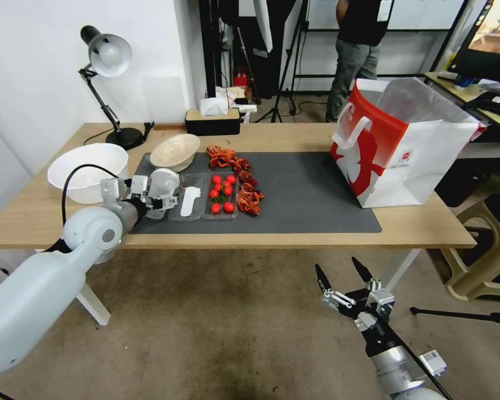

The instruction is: Pick up the trash from the table and place it into the takeout bag.

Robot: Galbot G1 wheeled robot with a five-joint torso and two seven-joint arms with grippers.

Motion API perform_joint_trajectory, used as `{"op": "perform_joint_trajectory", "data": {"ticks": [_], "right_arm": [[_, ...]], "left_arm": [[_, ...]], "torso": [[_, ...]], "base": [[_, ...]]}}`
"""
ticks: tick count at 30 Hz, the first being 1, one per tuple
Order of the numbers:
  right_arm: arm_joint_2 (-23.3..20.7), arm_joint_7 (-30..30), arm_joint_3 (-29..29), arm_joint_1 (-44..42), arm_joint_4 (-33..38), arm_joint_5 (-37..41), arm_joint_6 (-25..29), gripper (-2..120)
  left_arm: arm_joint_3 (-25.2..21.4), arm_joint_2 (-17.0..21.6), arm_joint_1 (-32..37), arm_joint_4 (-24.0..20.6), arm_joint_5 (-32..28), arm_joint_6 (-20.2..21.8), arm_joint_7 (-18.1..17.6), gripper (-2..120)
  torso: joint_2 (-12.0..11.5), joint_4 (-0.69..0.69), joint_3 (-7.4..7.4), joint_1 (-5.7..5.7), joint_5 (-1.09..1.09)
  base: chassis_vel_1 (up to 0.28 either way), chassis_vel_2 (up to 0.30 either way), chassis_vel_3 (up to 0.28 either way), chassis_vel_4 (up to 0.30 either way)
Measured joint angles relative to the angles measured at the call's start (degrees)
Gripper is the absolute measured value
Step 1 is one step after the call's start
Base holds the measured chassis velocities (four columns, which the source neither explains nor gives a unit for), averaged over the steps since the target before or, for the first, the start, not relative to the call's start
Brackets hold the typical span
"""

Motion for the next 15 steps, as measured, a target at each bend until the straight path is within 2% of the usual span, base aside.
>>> {"op": "perform_joint_trajectory", "data": {"ticks": [2,5,6,9,10,11,13,15], "right_arm": [[-0.1,0.0,-0.1,-0.1,0.0,-0.2,0.0,100],[-0.1,0.1,-0.1,-0.2,0.0,-0.3,0.0,100],[-0.1,0.1,-0.1,-0.4,0.1,-0.5,0.1,100],[0.0,0.2,-0.1,-0.6,0.3,-0.7,0.2,100],[0.0,0.3,-0.1,-0.7,0.3,-0.8,0.3,100],[0.1,0.3,-0.1,-0.7,0.3,-0.9,0.4,100],[0.1,0.3,-0.1,-0.8,0.4,-0.9,0.4,100],[0.3,0.3,-0.2,-0.9,0.5,-1.1,0.4,100]], "left_arm": [[0.5,-0.1,-0.5,0.6,-0.1,0.0,-0.5,82],[0.8,-0.1,-0.8,0.9,-0.2,0.0,-0.7,77],[1.3,0.0,-1.1,1.4,-0.5,0.0,-1.1,67],[1.6,0.0,-1.2,2.2,-0.5,0.1,-1.9,59],[1.5,0.0,-1.0,2.3,-0.4,0.2,-2.2,57],[1.2,-0.1,-0.6,2.3,-0.5,0.3,-2.3,50],[0.9,-0.1,-0.4,2.3,-0.5,0.2,-2.3,47],[-0.1,0.0,-0.2,1.8,-0.6,-0.7,-1.8,36]], "torso": [[0.0,0.0,0.0,0.0,0.0],[0.0,-0.01,0.0,0.0,0.0],[0.0,-0.01,0.0,0.0,0.0],[0.0,-0.01,0.0,0.0,0.0],[0.0,0.0,0.0,0.0,0.0],[0.0,-0.01,0.0,0.0,0.01],[0.0,-0.01,0.0,0.0,0.01],[0.0,0.0,0.0,0.0,-0.03]], "base": [[0.0,0.0,0.0,0.0],[0.0,0.0,0.0,0.0],[0.0,0.0,0.0,0.0],[0.0,0.0,0.0,0.0],[0.0,0.0,0.0,0.0],[0.0,0.0,0.0,0.0],[0.0,0.0,0.0,0.0],[0.0,0.0,0.0,0.0]]}}
